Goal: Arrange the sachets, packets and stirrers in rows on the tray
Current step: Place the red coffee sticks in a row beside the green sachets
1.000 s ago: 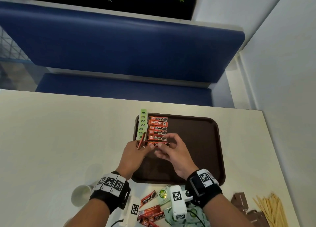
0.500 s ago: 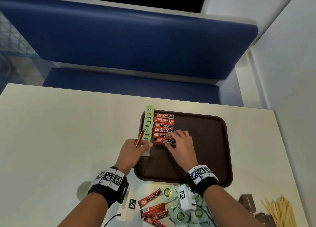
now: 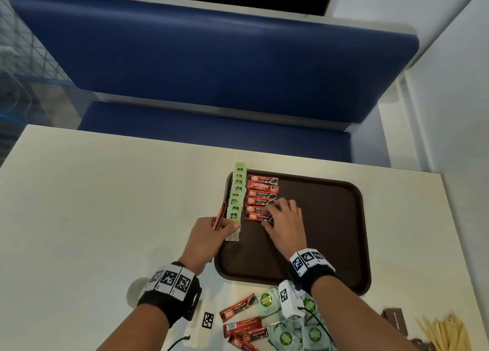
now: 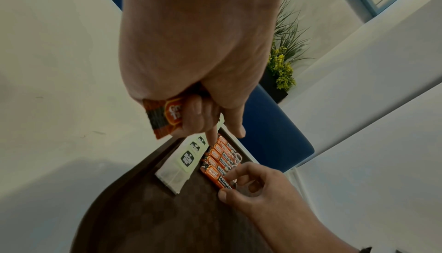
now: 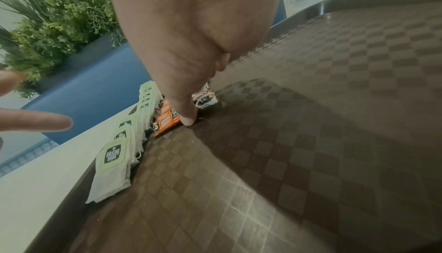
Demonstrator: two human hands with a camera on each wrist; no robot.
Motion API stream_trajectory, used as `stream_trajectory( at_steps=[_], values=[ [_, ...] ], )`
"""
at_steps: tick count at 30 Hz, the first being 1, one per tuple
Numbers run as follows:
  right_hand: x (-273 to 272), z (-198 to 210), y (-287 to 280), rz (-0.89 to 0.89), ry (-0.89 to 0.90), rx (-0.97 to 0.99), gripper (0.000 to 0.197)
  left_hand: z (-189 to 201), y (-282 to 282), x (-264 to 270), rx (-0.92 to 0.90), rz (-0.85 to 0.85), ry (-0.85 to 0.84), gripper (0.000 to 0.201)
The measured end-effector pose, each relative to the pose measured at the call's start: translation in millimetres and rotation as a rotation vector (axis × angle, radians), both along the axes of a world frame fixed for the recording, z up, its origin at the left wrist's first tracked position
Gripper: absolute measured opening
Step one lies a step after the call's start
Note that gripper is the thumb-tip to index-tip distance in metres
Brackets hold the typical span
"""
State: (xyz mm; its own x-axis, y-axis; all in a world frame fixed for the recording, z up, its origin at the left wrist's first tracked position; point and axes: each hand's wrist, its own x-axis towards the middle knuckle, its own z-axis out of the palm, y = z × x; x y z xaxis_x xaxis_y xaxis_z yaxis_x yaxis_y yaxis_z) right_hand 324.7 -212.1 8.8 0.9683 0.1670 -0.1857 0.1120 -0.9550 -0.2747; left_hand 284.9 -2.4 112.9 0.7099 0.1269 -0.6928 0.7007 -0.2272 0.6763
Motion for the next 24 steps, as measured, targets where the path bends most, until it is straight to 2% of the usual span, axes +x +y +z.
stream_trajectory(
  at_steps=[8, 20, 24],
  values=[
    [1, -1, 2, 0.045, -0.016, -0.009, 0.029, -2, -1, 2, -0.005, -0.012, -0.013, 0.027],
    [1, 0, 2, 0.062, -0.026, -0.016, 0.031, 6, 1, 3, -0.011, -0.029, -0.022, 0.026],
    [0, 8, 4, 0.011, -0.007, 0.078, 0.029, -5, 3, 4, -0.007, -0.063, -0.056, 0.018]
  ],
)
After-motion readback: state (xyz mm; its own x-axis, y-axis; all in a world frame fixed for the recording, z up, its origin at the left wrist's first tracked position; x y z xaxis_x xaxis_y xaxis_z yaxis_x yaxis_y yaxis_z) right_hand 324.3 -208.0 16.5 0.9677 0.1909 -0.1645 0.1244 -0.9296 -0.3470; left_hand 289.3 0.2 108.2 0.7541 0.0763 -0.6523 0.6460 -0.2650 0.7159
